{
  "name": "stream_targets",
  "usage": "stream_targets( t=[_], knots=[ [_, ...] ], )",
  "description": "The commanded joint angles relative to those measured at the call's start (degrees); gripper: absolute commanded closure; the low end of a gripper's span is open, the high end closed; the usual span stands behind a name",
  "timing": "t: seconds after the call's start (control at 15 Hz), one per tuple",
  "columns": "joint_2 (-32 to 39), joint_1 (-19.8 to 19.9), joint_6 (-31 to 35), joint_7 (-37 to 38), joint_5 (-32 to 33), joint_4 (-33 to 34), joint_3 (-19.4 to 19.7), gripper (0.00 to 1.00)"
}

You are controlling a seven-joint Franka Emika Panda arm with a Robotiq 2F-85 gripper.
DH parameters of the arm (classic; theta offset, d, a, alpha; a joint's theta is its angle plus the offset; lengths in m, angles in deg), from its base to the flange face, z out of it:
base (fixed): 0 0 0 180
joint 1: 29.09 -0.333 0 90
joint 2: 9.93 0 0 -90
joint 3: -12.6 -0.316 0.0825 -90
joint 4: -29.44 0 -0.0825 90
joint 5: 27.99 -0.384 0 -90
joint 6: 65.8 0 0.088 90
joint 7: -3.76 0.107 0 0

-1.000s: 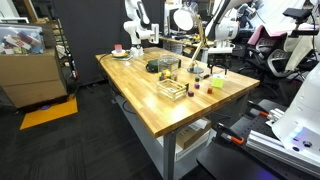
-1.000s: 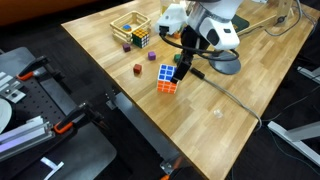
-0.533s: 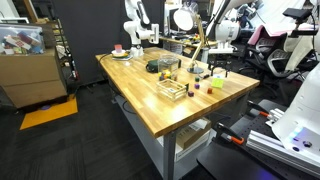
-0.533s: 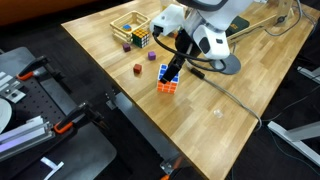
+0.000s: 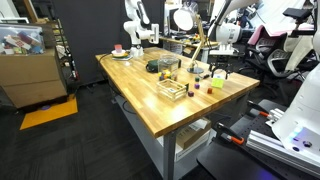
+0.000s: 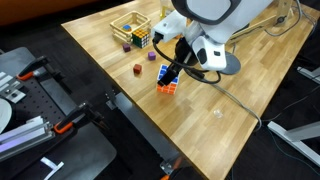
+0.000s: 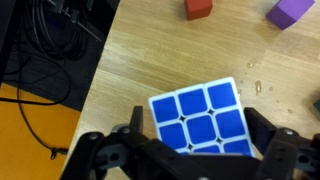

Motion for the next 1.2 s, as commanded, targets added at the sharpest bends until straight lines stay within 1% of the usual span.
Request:
stream_targets(
  t=[0.0,0.07,0.27,0.47,0.67,0.93,1.07,1.13],
  knots=[
    [1.4,2.1,-1.8,-2.0,-1.5,2.4,-1.5,0.26],
    [1.6,2.2,-1.6,-2.2,-1.8,2.5,-1.7,0.26],
    [1.7,2.5,-1.8,-2.7,-2.4,2.8,-1.8,0.44],
    [0.7,2.4,-0.7,-2.7,-1.8,1.7,-1.1,0.45],
    [-0.7,3.4,0.1,-2.5,-2.9,0.3,-0.7,0.45],
    [-3.7,6.0,2.2,-3.7,-9.8,-1.5,-1.7,0.45],
    [-5.7,6.3,4.0,-4.1,-13.2,-2.6,-1.5,0.45],
    [-6.4,5.8,5.6,-3.5,-13.8,-3.3,-0.7,0.45]
  ],
)
